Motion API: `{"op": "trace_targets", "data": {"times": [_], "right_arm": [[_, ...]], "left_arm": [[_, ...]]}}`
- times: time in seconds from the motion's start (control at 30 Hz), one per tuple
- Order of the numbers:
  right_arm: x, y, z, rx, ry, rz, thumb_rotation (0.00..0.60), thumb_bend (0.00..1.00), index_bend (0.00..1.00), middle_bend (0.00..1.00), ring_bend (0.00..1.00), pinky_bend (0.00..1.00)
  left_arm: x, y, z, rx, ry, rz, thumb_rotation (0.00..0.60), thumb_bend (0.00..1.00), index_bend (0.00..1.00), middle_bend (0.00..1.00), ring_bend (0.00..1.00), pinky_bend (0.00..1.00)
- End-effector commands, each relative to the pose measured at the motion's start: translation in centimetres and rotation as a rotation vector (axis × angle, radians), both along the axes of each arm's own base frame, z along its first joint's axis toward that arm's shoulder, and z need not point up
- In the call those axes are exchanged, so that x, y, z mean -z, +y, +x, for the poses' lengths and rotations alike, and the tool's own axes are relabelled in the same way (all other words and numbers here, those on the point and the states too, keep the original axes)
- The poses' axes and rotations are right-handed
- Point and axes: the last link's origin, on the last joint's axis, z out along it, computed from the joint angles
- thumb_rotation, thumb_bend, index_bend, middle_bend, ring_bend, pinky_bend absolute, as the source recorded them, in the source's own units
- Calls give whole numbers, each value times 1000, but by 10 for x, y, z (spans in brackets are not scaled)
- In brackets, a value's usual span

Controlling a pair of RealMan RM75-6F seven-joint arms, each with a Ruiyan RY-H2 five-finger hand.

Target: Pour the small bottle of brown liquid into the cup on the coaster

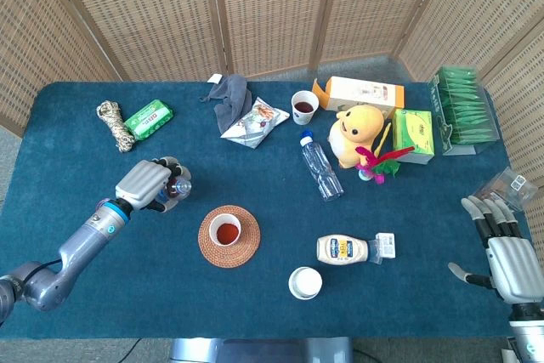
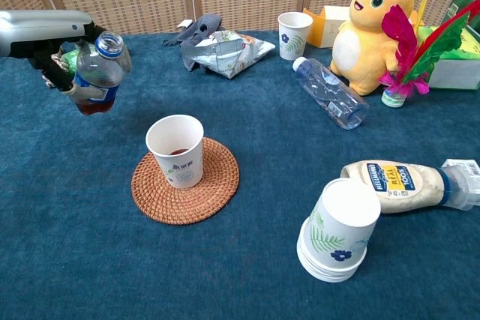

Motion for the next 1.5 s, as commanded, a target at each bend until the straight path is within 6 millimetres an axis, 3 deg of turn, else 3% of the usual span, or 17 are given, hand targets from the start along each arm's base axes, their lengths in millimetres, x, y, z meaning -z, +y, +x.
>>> {"op": "trace_targets", "data": {"times": [0.03,0.77,1.5], "right_arm": [[0,0,-1,4,2,-2,600,0,0,0,0,0],[-3,1,-2,4,-5,-14,600,0,0,0,0,0],[-6,1,-1,-4,-18,-20,600,0,0,0,0,0]], "left_arm": [[5,1,13,31,31,-3,600,471,463,395,225,370],[33,-8,51,267,201,30,600,472,459,387,217,384],[45,-14,52,418,336,71,600,472,430,347,192,386]]}}
